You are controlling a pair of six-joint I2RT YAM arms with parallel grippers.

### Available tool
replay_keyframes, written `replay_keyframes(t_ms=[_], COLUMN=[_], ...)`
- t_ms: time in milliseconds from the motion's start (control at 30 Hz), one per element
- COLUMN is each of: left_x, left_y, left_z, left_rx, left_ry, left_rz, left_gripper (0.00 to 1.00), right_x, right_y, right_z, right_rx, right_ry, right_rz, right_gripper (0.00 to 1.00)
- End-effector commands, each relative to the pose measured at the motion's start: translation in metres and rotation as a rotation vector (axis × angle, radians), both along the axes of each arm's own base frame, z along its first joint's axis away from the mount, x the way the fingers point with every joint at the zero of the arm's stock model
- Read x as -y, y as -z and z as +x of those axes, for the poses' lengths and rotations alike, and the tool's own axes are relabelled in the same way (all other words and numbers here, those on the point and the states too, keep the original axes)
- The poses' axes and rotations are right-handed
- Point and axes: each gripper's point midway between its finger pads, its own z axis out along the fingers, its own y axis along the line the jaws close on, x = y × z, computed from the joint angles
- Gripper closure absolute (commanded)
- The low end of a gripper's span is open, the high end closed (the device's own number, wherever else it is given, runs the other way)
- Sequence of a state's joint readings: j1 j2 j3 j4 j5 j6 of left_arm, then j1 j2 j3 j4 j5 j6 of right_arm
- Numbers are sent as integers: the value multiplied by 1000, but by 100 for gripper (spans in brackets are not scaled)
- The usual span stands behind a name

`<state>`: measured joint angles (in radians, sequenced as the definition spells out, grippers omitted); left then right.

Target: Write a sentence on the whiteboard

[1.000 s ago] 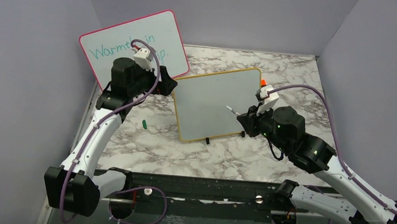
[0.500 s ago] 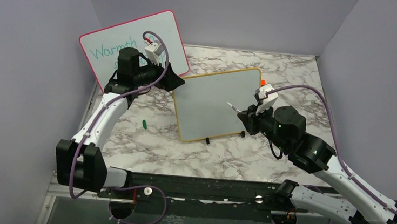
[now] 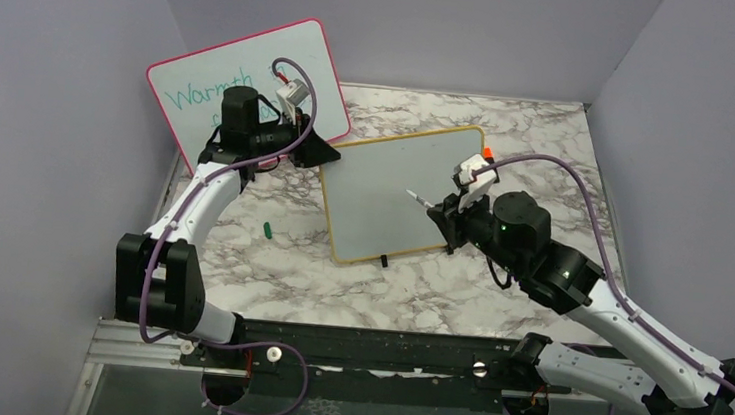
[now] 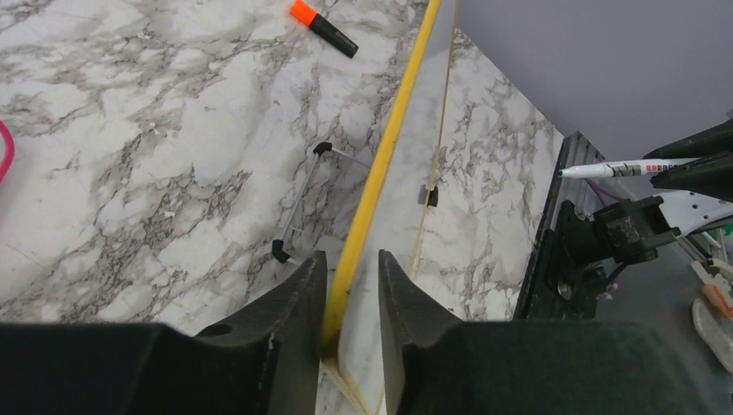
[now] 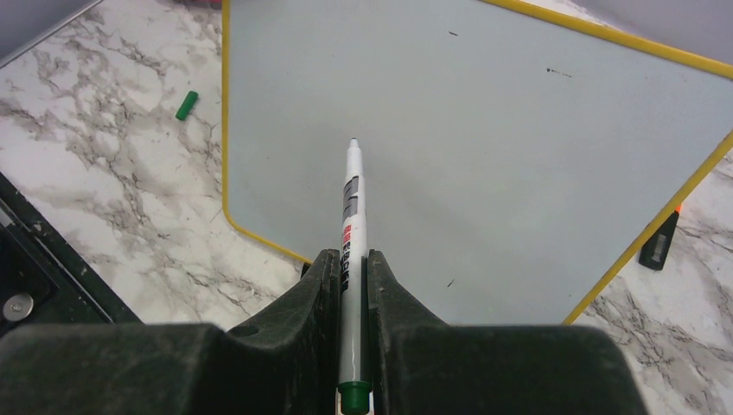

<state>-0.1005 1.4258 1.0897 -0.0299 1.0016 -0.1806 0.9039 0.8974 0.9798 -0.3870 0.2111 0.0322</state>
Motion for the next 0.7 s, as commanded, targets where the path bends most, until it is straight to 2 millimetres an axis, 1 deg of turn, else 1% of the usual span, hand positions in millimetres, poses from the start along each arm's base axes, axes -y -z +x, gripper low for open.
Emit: replay_keyframes(t_ms=[0, 100, 233, 333, 433, 667], left_x=[5, 5, 4, 3, 0, -4], left_y=[-17, -14, -10, -7, 0, 10], left_z=[-7, -10, -16, -23, -28, -37], left_rx=[57, 47, 43, 43, 58, 42], left_ry=[90, 97, 86, 79, 51, 4], left_rz=[-50, -56, -54, -57, -41, -32], left_gripper=[77, 86, 94, 97, 100, 100], right_x=[-13, -16, -23, -30, -36, -52], right_y=[-12, -10, -13, -16, -16, -12], right_z=[1, 4, 4, 1, 2, 5], right_rx=[38, 47, 38, 23, 18, 21], right_ry=[-47, -62, -90, -121, -140, -145], right_rz=[30, -9, -14, -6, 0, -6], right_gripper=[100, 100, 100, 100, 100, 100])
